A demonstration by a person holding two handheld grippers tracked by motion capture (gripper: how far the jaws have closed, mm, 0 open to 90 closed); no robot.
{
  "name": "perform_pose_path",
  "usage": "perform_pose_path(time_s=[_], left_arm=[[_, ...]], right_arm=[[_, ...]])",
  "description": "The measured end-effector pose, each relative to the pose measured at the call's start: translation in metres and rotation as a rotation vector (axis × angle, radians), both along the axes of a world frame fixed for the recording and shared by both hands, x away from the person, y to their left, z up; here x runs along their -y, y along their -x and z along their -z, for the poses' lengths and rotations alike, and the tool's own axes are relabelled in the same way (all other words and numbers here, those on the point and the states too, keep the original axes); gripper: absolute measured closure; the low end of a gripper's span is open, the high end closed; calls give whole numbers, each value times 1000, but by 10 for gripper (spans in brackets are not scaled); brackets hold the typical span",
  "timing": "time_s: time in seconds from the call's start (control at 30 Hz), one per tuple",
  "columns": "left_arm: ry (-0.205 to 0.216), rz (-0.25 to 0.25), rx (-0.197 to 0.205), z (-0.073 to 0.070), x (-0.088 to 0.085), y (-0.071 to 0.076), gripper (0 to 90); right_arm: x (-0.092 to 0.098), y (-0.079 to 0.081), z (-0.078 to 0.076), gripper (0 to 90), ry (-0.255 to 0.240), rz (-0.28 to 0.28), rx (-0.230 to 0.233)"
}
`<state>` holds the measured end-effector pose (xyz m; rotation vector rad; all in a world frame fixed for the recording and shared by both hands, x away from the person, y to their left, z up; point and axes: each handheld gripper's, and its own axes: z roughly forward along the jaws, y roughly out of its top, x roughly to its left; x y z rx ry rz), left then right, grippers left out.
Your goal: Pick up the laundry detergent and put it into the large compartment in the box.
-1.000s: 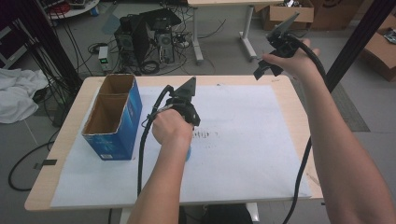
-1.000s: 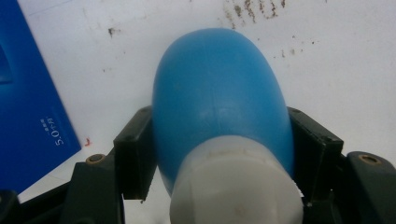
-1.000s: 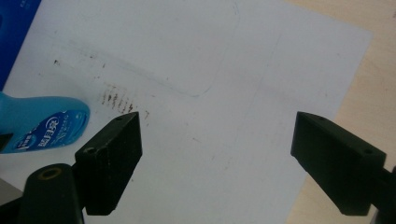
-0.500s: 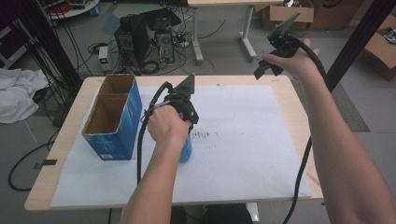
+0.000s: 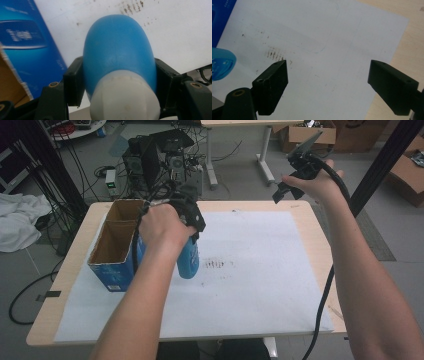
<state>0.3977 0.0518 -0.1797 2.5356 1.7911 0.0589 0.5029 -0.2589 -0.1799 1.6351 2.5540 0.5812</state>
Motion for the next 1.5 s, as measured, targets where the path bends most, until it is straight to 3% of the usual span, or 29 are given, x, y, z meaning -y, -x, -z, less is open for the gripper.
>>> perform_pose_path(time_s=[0.37, 0.7, 1.07, 1.27, 1.5], left_arm=[[5, -41, 55, -73, -45, 2, 372], [-18, -131, 68, -107, -102, 3, 374], [-76, -215, 106, -113, -158, 0, 375], [-67, -230, 94, -105, -171, -6, 375], [-69, -238, 76, -87, -177, -14, 376]], right_arm=[[2, -1, -5, 166, 8, 7, 5], [2, -2, -8, 165, 26, 13, 8], [3, -4, -14, 165, 34, 19, 17], [3, -3, -18, 163, 39, 22, 23], [5, -5, -15, 163, 53, 29, 15]])
